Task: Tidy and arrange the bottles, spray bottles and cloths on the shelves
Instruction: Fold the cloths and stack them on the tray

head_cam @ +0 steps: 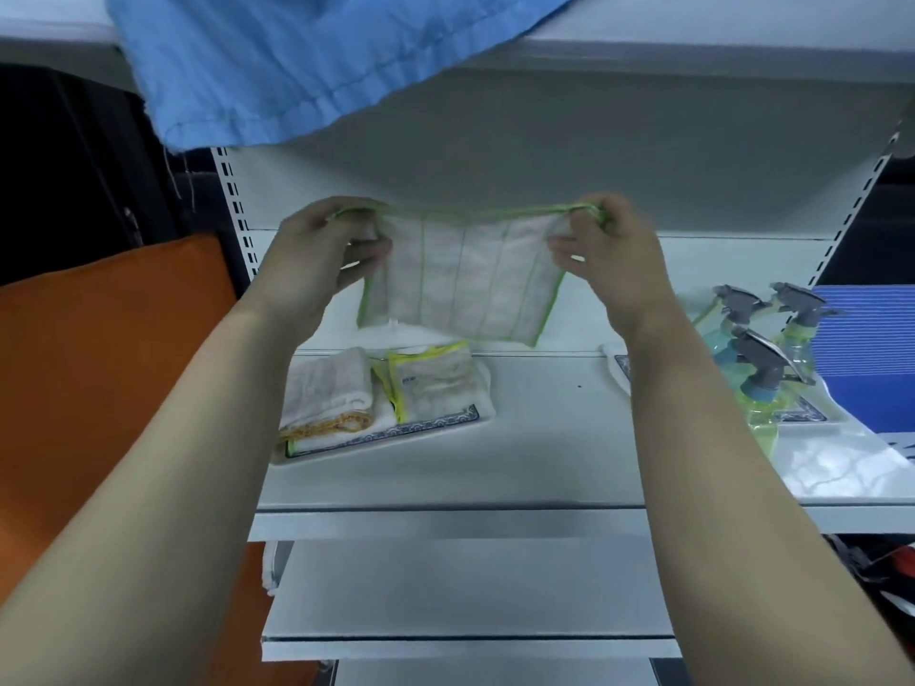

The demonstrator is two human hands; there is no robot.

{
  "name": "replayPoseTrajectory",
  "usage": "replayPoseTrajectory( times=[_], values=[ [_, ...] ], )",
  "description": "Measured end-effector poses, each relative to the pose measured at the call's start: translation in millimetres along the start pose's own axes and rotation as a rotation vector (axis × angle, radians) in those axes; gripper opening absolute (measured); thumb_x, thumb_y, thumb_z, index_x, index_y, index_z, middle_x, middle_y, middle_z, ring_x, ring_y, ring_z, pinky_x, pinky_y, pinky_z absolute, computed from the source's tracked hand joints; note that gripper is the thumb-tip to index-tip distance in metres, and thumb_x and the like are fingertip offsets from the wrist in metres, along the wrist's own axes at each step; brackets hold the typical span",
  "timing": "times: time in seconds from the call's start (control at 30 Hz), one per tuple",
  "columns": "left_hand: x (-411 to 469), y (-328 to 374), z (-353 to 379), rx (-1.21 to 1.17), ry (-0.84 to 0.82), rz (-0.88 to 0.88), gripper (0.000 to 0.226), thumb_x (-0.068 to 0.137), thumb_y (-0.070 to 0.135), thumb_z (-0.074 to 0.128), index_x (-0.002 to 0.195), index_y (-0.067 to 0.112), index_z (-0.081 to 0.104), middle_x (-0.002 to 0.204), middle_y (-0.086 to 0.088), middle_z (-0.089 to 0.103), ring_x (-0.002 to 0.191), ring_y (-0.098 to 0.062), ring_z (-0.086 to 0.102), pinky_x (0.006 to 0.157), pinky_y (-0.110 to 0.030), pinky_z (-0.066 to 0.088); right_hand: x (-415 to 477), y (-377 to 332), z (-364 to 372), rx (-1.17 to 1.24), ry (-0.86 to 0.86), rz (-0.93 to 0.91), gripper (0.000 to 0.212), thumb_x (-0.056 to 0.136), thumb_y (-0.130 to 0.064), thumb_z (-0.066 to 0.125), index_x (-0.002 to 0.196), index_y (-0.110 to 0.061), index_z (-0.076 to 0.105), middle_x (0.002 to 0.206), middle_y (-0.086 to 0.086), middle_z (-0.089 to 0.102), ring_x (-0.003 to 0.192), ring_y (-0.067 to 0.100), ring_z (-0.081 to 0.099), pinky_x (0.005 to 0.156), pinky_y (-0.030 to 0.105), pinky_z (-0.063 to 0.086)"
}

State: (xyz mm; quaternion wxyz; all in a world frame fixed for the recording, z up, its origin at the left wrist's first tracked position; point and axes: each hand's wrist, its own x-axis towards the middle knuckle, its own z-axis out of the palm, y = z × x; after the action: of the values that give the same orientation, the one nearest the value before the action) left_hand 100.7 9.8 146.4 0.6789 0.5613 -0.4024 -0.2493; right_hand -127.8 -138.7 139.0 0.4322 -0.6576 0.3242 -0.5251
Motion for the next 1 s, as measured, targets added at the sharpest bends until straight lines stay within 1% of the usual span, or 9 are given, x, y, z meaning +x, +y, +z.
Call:
replayPoseTrajectory(
  times=[0.1,0.2,0.37,0.57,0.63,0.73,0.83,0.93,1.0],
  values=[
    [-29,-14,-11,0.119,-0.019,0.046,0.019,0.094,0.01,0.056,0.1,0.013,0.074,0.108,-0.005,0.074,0.109,-0.019,0.068,0.103,-0.035,0.05,-31,7,-14,0.083,-0.032,0.027,0.013,0.094,-0.011,0.057,0.09,-0.02,0.066,0.101,0.014,0.068,0.1,0.026,0.071,0.093,0.039,0.057],
    [-72,-56,-25,0.333,-0.06,-0.047,0.022,0.094,0.017,0.06,0.098,0.028,0.078,0.109,0.013,0.074,0.109,-0.003,0.065,0.098,-0.026,0.045,-84,49,-27,0.013,-0.054,0.197,0.019,0.088,-0.01,0.064,0.077,-0.021,0.074,0.095,0.012,0.072,0.097,0.025,0.07,0.096,0.041,0.056],
    [-129,-136,-35,0.501,-0.213,-0.269,0.03,0.092,0.013,0.062,0.089,0.038,0.079,0.103,0.029,0.071,0.108,0.006,0.06,0.089,-0.016,0.043,-150,112,-32,-0.425,-0.305,0.525,0.014,0.086,-0.018,0.062,0.08,-0.017,0.074,0.083,0.012,0.07,0.078,0.026,0.064,0.075,0.038,0.051],
    [-129,-128,-39,0.541,-0.142,-0.285,0.025,0.093,0.014,0.062,0.088,0.032,0.08,0.093,0.014,0.075,0.091,-0.003,0.064,0.075,-0.012,0.044,-139,93,-29,-0.383,-0.248,0.539,0.022,0.086,-0.012,0.058,0.069,-0.017,0.072,0.072,0.002,0.075,0.081,0.022,0.074,0.09,0.046,0.058],
    [-131,-123,-38,0.533,-0.111,-0.261,0.027,0.092,0.014,0.063,0.079,0.031,0.079,0.079,0.007,0.073,0.071,-0.008,0.061,0.062,-0.01,0.042,-144,89,-31,-0.406,-0.266,0.545,0.023,0.085,-0.01,0.056,0.069,-0.016,0.071,0.069,0.004,0.073,0.076,0.022,0.074,0.088,0.045,0.058],
    [-126,-117,-39,0.562,-0.079,-0.237,0.026,0.09,0.018,0.066,0.067,0.006,0.067,0.05,0.0,0.039,0.048,-0.009,0.033,0.049,-0.024,0.029,-143,88,-36,-0.446,-0.293,0.515,0.021,0.086,-0.013,0.056,0.072,-0.019,0.071,0.063,0.003,0.07,0.061,0.014,0.067,0.073,0.037,0.057],
    [-109,-112,-31,0.606,0.0,-0.208,0.042,0.09,0.026,0.066,0.064,0.002,0.044,0.054,-0.001,0.031,0.049,-0.01,0.028,0.055,-0.029,0.022,-124,93,-26,-0.463,-0.241,0.454,0.019,0.086,-0.019,0.056,0.076,-0.026,0.07,0.06,-0.002,0.065,0.057,0.01,0.056,0.057,0.024,0.044],
    [-74,-115,-17,0.655,0.101,-0.196,0.031,0.091,0.028,0.062,0.073,0.003,0.059,0.06,-0.009,0.044,0.059,-0.017,0.042,0.056,-0.03,0.029,-87,110,-8,-0.491,-0.195,0.382,0.014,0.08,-0.027,0.057,0.081,-0.027,0.071,0.069,-0.005,0.068,0.076,0.02,0.065,0.069,0.03,0.049],
    [-46,-118,-7,0.764,0.161,-0.145,0.018,0.089,0.03,0.059,0.092,0.017,0.072,0.077,-0.004,0.065,0.077,-0.021,0.058,0.062,-0.028,0.04,-63,118,3,-0.564,-0.19,0.378,0.017,0.084,-0.024,0.056,0.093,-0.023,0.071,0.083,-0.004,0.068,0.085,0.022,0.064,0.065,0.025,0.044]
  ],
)
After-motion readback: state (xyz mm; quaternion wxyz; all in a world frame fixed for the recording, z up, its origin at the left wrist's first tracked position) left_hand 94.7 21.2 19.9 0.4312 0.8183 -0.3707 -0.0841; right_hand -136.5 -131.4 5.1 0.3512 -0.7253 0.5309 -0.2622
